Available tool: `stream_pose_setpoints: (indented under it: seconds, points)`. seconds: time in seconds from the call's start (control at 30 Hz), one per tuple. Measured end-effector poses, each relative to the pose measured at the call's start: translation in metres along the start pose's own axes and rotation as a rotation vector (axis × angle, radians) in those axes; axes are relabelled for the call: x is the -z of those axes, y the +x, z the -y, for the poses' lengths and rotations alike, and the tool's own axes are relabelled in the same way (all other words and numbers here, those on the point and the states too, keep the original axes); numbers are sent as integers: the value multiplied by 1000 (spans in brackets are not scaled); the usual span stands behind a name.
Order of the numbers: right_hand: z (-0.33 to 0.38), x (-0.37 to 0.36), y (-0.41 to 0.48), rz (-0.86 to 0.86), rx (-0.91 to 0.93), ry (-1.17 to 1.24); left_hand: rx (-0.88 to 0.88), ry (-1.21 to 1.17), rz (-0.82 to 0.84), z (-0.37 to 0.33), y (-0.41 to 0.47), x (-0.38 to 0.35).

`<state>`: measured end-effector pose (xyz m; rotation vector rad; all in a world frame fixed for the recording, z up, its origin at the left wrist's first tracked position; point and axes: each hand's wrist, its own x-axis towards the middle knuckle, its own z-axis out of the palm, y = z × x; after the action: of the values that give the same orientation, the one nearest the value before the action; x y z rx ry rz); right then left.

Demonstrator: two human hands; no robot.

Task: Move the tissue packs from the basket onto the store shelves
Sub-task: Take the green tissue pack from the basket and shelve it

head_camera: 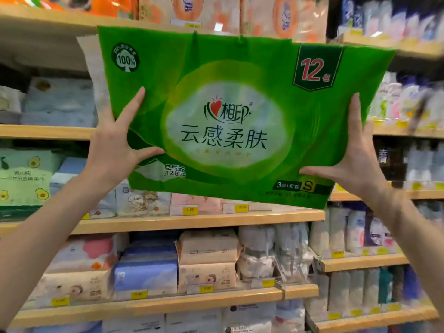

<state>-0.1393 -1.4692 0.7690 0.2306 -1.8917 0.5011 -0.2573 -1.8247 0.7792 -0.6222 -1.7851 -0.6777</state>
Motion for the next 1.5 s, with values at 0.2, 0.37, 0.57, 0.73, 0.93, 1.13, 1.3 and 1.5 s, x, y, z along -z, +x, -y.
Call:
stream_pose_setpoints:
  seconds: [0.2, 0.37, 0.57, 0.73, 0.93, 1.13, 1.3, 1.5]
  points:
    - [-68, 13, 62, -35, 78, 15, -73, -3, -103, -32, 50, -55]
    - [-120, 20, 109, -112, 133, -38, -97, 65, -228, -57, 87, -104]
    - [-163, 9, 145, -111, 178, 73, -143, 63, -273, -66, 114, -141]
    - [-177, -4, 159, -133, 171, 100, -198, 74, -286, -62, 130, -151]
    - [-187, -13, 179, -210, 187, 46, -245, 69, -337, -53, 151, -163]
    - [-199, -19, 202, -249, 232, 11, -250, 65, -380, -49, 172, -188]
    - [-226, -30, 222, -261, 257, -40, -238, 84, -415, -46, 184, -221]
    - [-264, -47, 248, -275, 274, -18, -219, 102, -444, -41, 200, -263]
